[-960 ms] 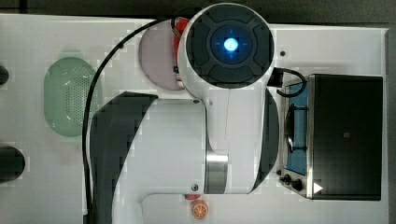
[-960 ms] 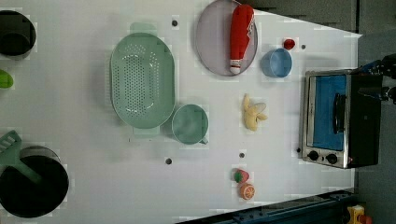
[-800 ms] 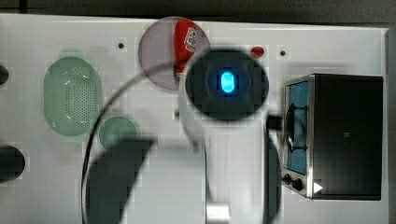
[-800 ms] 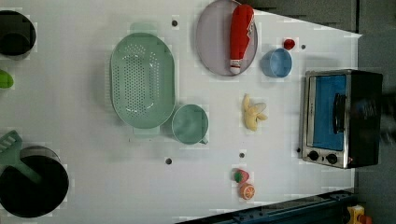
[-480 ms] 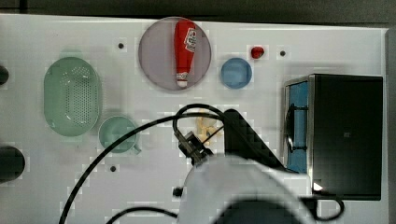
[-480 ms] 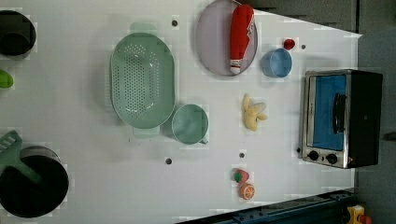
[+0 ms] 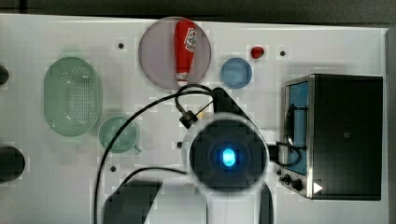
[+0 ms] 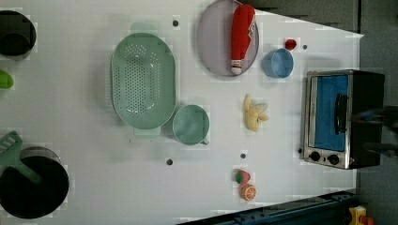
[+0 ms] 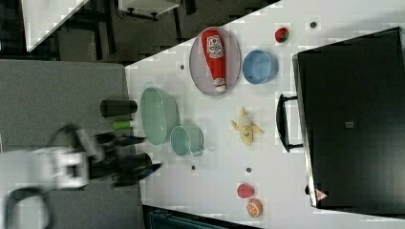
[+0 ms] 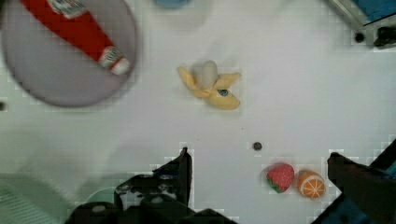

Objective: Pick Banana and place it in mug.

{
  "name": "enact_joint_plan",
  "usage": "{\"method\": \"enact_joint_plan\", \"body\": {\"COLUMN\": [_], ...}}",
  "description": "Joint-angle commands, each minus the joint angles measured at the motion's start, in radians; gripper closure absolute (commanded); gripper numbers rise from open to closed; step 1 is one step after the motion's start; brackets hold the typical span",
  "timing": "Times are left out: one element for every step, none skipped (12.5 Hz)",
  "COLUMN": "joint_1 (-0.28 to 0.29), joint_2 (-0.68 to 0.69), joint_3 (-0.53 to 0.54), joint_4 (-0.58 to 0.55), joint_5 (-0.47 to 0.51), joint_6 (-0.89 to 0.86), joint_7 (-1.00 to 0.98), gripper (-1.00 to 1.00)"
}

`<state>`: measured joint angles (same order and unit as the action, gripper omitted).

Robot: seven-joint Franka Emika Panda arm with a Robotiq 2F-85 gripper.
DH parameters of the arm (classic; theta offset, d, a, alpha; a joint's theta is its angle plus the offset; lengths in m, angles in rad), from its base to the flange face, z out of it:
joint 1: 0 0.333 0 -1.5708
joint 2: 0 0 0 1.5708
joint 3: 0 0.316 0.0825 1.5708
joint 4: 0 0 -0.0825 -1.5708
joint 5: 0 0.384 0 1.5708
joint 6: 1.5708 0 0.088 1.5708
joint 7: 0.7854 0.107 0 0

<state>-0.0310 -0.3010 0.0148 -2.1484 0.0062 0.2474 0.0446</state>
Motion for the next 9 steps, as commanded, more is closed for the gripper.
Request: {"method": "enact_joint_plan", "body": {"joint_1": [0.003,0.004,0.004,0.004,0.005,0.005,0.005,0.004,0.004], "joint_2": [0.107,0.131,0.158,0.190,0.223,0.257,0.292,0.328,0.364], "joint_3": [-0.012,-0.009,-0.007,-0.006,-0.006,-0.006,-0.007,-0.009,-0.010], "joint_4": [-0.114,-0.148,-0.175,-0.197,-0.214,-0.228,-0.240,-0.248,-0.254], "joint_5": [-0.001,-0.002,-0.002,-0.003,-0.003,-0.003,-0.003,-0.003,-0.003], "joint_6": [0.175,0.248,0.313,0.365,0.414,0.455,0.494,0.532,0.567], "joint_7": [-0.103,-0.124,-0.146,-0.180,-0.224,-0.275,-0.314,-0.332,-0.333], "gripper": [-1.00,-1.00,-1.00,-1.00,-1.00,-1.00,-1.00,-1.00,-1.00]}}
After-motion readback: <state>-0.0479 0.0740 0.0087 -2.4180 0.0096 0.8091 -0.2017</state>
